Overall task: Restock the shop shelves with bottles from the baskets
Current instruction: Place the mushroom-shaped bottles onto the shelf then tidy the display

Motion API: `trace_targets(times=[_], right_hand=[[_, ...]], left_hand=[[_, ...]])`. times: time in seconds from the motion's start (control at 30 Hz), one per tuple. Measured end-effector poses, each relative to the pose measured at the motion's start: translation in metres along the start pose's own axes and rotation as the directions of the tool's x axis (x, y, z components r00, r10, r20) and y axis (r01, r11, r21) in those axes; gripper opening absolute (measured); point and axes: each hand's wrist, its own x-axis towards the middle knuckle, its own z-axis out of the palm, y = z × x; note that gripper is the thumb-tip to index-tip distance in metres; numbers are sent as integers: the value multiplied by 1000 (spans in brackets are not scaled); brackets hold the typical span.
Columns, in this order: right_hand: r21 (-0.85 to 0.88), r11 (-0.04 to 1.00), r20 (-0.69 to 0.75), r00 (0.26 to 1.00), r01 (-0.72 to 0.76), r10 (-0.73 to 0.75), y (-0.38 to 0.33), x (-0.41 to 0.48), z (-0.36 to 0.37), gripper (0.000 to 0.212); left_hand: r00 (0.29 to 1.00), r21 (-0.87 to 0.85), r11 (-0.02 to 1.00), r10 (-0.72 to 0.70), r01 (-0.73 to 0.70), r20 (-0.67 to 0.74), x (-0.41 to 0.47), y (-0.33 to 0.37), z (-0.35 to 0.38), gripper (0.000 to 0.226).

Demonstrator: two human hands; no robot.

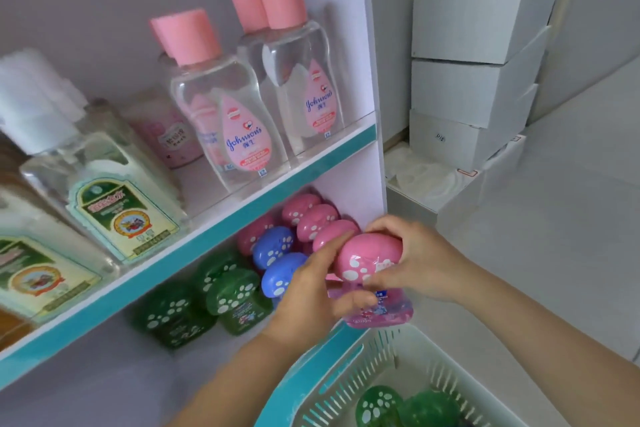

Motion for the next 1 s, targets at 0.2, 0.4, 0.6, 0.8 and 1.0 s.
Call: trace_targets(times=[0.2,0.4,0.6,0.8,1.0], right_hand=[[315,942,-2,992,-120,127,-14,3,13,58],[801,550,-24,906,-234,422,-24,4,28,52],[935,206,153,852,-289,501,-32,11,50,46],[846,335,242,859,-414,451,-22,23,45,31],[897,269,206,870,-350,447,-14,45,49,34]], left_hand=[[996,52,995,-87,86,12,8,1,-19,88],[983,402,897,-174,185,-63,1,-7,-26,109],[990,714,687,-113,138,-83,14,-1,-38,100],[1000,826,564,16,-1,-9,42,-2,-61,85],[997,822,569,56,9,-50,72,-38,-67,82]])
